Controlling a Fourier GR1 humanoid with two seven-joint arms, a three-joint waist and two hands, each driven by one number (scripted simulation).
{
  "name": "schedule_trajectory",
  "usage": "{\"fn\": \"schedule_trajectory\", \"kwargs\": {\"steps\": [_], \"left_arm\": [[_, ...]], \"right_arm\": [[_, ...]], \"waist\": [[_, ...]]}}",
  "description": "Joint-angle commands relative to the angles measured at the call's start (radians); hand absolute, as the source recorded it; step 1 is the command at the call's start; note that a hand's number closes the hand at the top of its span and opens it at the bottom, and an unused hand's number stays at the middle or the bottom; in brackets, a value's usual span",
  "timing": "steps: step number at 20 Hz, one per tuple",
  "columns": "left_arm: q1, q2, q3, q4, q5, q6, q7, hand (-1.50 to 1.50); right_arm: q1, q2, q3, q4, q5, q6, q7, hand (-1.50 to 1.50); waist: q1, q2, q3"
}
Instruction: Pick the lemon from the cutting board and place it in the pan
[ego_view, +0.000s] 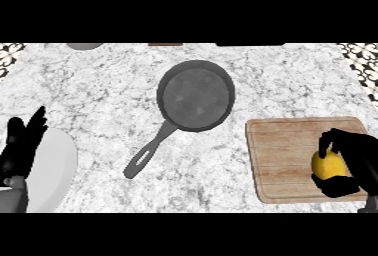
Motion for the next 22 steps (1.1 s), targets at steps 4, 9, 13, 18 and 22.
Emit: {"fn": "schedule_trajectory", "kwargs": {"steps": [4, 9, 13, 18, 22], "left_arm": [[0.026, -0.033, -0.03, -0.044, -0.022, 0.016, 0.009, 0.0], [-0.005, -0.007, -0.006, -0.041, -0.002, -0.022, 0.035, 0.0], [-0.039, -0.019, -0.015, 0.02, -0.03, -0.009, 0.002, 0.0], [-0.063, -0.021, -0.021, -0.031, -0.033, -0.004, 0.067, 0.0], [-0.015, -0.013, -0.004, -0.017, -0.007, -0.043, 0.003, 0.0]], "right_arm": [[-0.069, 0.1, 0.001, -0.248, -0.043, -0.084, 0.057, 1.5], [-0.172, 0.22, 0.159, -0.26, 0.052, -0.047, 0.23, 1.5], [-0.343, 0.266, 0.159, -0.082, 0.038, -0.077, 0.288, 1.5], [-0.511, 0.269, 0.095, 0.134, -0.075, -0.206, 0.337, 1.5], [-0.636, 0.269, 0.148, 0.36, -0.126, -0.366, 0.399, 1.5]], "waist": [[0.021, 0.004, 0.001], [0.029, 0.007, 0.0], [0.031, 0.01, 0.0], [0.037, 0.01, 0.001], [0.047, 0.011, 0.001]]}}
